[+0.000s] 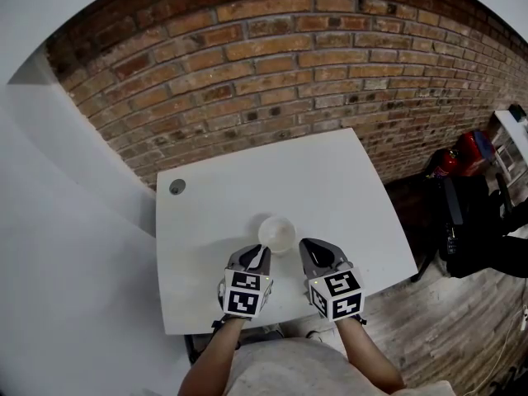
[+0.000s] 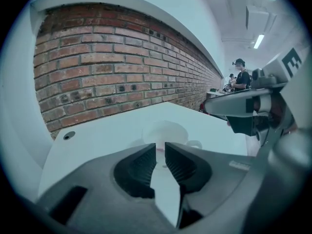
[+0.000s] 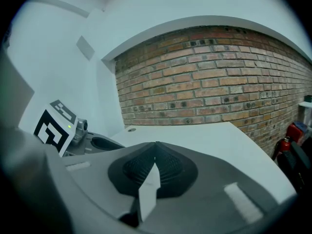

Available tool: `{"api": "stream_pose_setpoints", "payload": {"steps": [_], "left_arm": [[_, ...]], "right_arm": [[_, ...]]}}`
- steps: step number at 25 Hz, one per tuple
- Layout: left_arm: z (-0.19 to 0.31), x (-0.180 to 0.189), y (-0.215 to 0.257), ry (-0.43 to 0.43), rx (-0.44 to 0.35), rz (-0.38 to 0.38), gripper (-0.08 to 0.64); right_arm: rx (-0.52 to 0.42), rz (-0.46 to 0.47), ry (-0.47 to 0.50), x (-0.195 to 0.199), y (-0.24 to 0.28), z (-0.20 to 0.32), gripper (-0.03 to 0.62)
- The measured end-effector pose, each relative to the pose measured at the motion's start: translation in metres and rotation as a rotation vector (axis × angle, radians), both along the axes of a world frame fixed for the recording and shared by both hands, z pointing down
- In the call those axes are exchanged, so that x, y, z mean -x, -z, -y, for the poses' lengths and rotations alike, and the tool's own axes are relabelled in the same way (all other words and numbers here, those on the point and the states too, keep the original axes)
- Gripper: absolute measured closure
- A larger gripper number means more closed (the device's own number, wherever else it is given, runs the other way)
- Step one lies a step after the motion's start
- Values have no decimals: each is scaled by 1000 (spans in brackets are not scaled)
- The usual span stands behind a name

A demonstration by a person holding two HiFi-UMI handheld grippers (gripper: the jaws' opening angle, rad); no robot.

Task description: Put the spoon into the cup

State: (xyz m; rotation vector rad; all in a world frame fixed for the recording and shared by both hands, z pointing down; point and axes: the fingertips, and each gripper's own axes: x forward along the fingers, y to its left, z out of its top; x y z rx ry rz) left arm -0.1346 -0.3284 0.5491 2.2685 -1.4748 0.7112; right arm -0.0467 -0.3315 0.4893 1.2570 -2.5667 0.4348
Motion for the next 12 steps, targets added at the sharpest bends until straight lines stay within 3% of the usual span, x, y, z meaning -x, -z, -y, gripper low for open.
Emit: {"api": "stream_pose_setpoints", "payload": {"steps": [12], "left_arm": [[-6, 3, 19, 57, -60, -30, 502]], "right_arm": [[-3, 4, 31, -4, 1, -9, 584]]}}
